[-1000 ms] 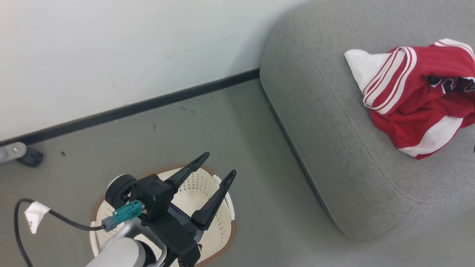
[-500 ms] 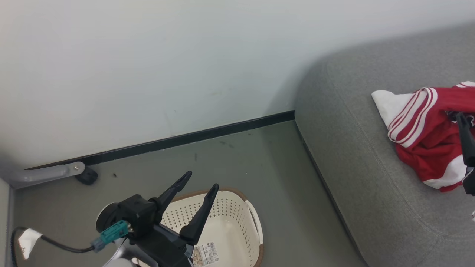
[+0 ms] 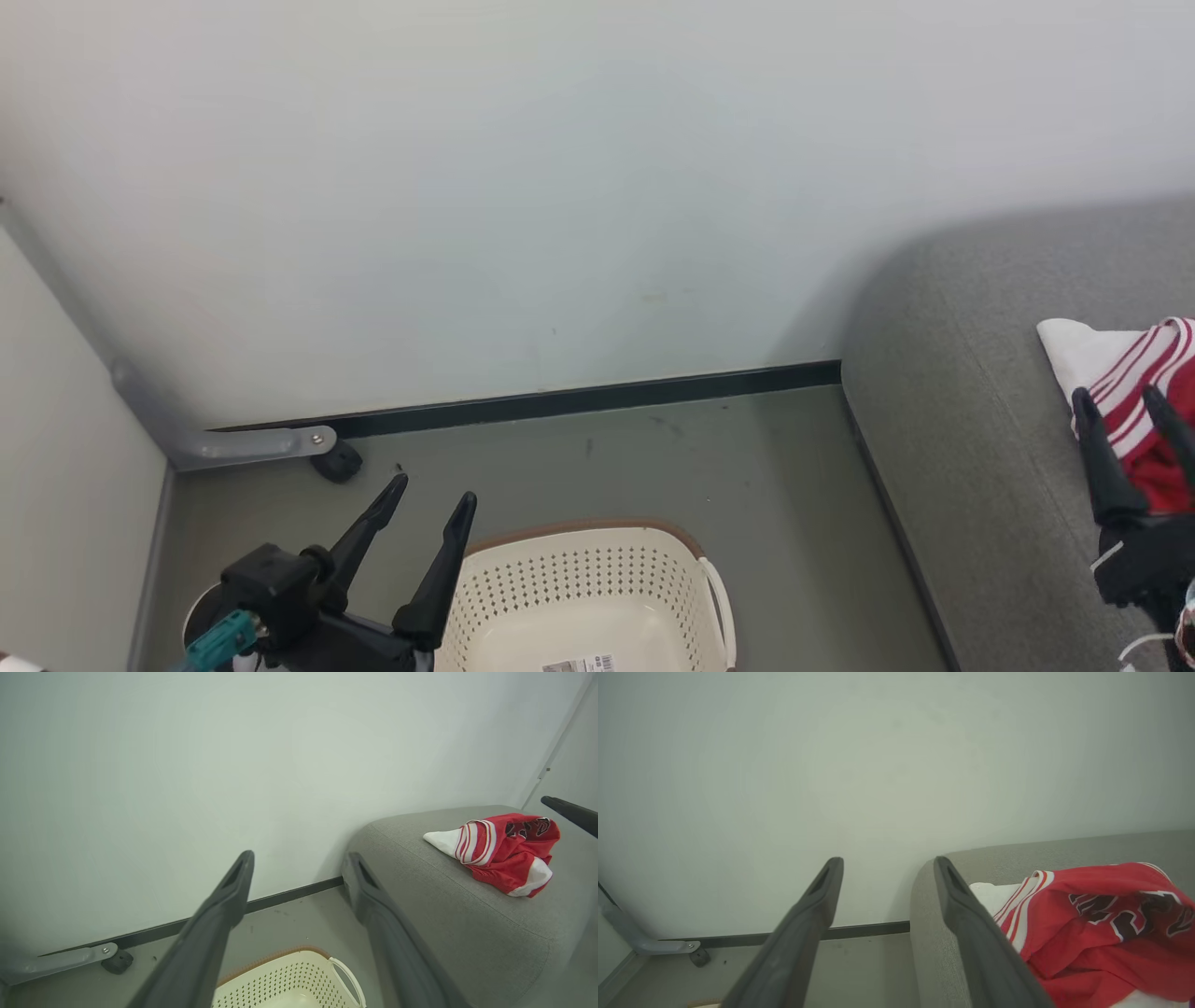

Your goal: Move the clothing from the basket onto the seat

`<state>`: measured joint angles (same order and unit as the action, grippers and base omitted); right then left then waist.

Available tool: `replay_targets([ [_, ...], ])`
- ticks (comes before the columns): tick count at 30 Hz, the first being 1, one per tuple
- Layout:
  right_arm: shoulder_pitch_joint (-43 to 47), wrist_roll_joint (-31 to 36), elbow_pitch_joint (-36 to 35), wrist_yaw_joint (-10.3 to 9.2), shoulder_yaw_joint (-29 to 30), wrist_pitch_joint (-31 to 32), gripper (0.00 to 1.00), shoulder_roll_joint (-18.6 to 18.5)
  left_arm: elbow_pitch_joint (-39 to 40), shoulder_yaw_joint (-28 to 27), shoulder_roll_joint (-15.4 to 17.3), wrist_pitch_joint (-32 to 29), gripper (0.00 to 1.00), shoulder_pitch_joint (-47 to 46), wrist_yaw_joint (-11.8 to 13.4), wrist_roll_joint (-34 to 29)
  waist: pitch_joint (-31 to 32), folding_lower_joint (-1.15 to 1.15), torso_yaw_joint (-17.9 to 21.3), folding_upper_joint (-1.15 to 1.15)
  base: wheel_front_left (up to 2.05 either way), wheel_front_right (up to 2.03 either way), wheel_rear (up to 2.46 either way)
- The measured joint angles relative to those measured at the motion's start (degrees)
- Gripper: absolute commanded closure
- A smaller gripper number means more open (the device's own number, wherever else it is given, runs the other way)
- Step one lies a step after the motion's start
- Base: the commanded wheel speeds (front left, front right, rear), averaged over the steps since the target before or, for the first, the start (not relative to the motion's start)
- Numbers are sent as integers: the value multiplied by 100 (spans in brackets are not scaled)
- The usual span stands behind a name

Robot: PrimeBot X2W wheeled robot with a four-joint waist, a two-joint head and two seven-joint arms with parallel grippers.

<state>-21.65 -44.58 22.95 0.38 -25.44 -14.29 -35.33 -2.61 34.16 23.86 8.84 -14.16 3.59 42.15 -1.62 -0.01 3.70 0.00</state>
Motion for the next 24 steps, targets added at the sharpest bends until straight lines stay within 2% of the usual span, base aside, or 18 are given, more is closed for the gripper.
replay_targets([
  [8,802,-22,-913,-269,140,0,0,246,55,-256,75,160,0,505,198,51,217,0,-375,1,0,0,0],
  [9,939,-19,-1116,-371,198,-1,0,307,58,-349,118,194,0,636,204,57,262,0,-463,1,0,0,0],
  [15,1338,41,-1514,-499,313,-1,0,512,73,-625,133,304,0,1000,301,84,337,0,-596,1,0,0,0],
  [24,1830,365,-1867,-620,398,-1,0,826,133,-1189,-123,491,0,1457,349,64,330,0,-623,1,0,0,0],
])
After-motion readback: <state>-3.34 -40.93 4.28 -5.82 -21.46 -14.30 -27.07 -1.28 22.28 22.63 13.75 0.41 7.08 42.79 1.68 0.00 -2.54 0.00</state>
